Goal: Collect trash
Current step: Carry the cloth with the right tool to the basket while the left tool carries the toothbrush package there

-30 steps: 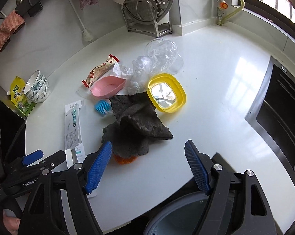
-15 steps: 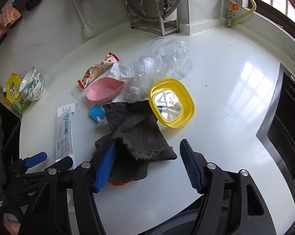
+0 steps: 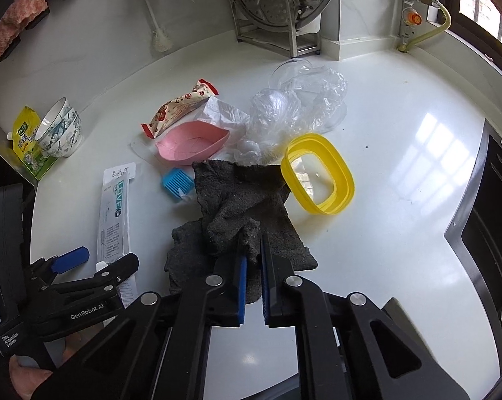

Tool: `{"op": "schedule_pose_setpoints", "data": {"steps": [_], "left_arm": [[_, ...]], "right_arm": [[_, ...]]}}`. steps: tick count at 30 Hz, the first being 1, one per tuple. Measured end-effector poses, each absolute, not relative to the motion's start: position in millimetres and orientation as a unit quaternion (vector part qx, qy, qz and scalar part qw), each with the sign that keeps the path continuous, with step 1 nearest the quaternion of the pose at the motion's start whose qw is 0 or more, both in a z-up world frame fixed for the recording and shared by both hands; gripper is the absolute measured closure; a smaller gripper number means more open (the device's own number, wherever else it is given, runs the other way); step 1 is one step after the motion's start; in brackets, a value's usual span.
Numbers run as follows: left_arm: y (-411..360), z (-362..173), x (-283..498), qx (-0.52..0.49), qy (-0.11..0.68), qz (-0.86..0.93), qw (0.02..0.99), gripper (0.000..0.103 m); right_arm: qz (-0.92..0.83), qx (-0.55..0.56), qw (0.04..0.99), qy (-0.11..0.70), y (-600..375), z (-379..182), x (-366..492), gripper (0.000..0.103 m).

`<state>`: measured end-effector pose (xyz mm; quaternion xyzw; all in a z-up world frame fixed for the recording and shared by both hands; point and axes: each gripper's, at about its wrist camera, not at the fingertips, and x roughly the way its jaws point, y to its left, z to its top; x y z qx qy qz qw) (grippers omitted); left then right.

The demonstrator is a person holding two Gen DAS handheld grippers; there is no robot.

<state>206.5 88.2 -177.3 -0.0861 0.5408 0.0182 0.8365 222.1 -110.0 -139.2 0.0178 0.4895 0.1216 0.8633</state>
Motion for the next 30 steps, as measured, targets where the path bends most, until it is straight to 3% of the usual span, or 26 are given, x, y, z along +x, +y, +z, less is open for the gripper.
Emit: {"op": "schedule_pose_setpoints", "data": {"steps": [1, 4, 30], "left_arm": [[88, -176, 207, -0.086, 0.541, 0.014, 0.836, 0.032], [84, -174, 208, -0.073, 0.546, -0.001, 0.834, 0.051], [101, -89, 172, -0.055, 0.490, -0.070, 0.867, 0.054]], "right_arm": [[0.122, 0.018, 0.864, 0.488, -110, -137, 222, 0.096], [0.122, 0.021, 0.866, 0.485, -110, -130, 221, 0.096], [0.124, 0.053, 0.907, 0.399, -112, -34, 170, 0.096]]}}
